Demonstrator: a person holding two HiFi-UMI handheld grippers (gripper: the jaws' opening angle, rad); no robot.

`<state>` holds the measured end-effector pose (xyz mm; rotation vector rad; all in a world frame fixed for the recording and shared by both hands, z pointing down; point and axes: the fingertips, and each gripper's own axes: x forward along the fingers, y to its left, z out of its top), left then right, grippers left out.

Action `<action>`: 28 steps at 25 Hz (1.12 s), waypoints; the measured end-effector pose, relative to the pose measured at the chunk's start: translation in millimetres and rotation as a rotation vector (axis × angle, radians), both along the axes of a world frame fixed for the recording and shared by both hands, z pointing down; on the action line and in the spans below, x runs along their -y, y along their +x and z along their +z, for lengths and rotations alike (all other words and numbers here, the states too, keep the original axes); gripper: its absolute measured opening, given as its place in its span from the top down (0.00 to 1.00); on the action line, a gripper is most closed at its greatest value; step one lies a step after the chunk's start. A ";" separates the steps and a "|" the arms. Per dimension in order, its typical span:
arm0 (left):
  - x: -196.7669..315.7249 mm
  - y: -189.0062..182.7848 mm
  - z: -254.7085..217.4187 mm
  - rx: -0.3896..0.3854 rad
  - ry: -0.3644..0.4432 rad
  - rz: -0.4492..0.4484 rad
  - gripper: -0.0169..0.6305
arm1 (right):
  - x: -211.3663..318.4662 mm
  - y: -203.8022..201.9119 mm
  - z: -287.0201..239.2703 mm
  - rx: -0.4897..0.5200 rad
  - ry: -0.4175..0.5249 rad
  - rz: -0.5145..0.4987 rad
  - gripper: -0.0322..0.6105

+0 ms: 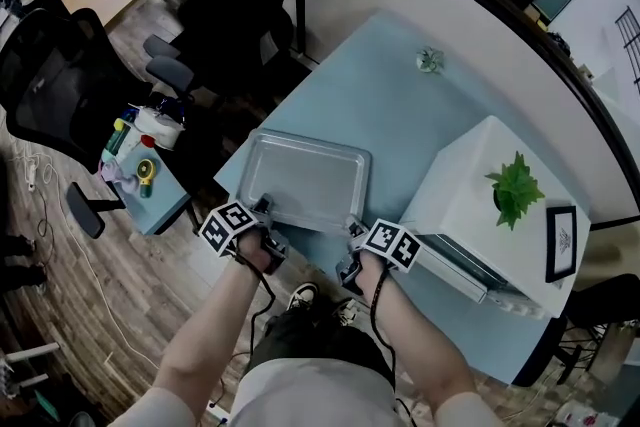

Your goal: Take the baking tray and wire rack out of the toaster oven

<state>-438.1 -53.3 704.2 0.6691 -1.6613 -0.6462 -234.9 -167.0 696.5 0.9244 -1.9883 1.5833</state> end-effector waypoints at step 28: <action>-30.8 -47.9 4.9 0.097 -0.011 0.117 0.57 | 34.5 -36.2 9.2 -0.076 0.050 -0.044 0.84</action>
